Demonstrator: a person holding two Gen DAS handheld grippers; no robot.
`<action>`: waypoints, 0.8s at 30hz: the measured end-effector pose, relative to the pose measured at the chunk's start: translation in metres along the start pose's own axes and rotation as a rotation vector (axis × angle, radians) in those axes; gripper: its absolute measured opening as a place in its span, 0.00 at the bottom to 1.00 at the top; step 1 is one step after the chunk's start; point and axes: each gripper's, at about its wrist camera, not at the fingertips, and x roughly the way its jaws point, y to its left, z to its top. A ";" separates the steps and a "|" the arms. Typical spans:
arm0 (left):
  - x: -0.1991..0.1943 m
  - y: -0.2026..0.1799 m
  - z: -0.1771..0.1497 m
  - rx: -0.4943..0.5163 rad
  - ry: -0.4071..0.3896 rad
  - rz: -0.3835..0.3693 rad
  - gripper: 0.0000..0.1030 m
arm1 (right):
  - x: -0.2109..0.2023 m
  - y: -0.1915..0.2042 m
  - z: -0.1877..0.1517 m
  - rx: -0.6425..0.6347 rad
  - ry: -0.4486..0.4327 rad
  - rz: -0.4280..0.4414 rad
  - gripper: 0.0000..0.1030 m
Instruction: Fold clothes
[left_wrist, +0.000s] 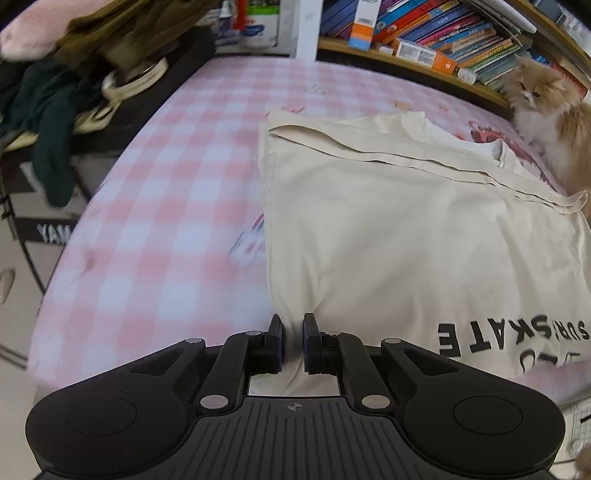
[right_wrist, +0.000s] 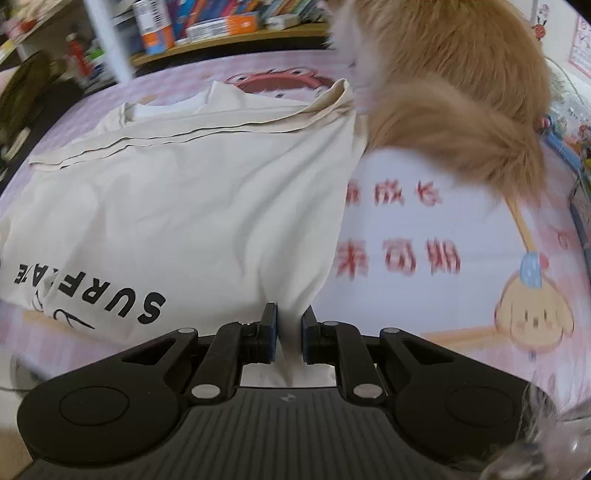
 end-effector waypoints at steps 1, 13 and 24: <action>-0.004 0.005 -0.006 -0.002 0.004 0.004 0.09 | -0.004 0.000 -0.007 0.001 0.007 0.005 0.12; -0.027 0.005 -0.008 0.079 -0.065 0.047 0.17 | -0.027 0.010 -0.029 -0.062 0.031 -0.017 0.28; 0.008 -0.087 0.049 0.278 -0.189 -0.101 0.26 | -0.003 0.055 0.046 -0.229 -0.174 -0.056 0.58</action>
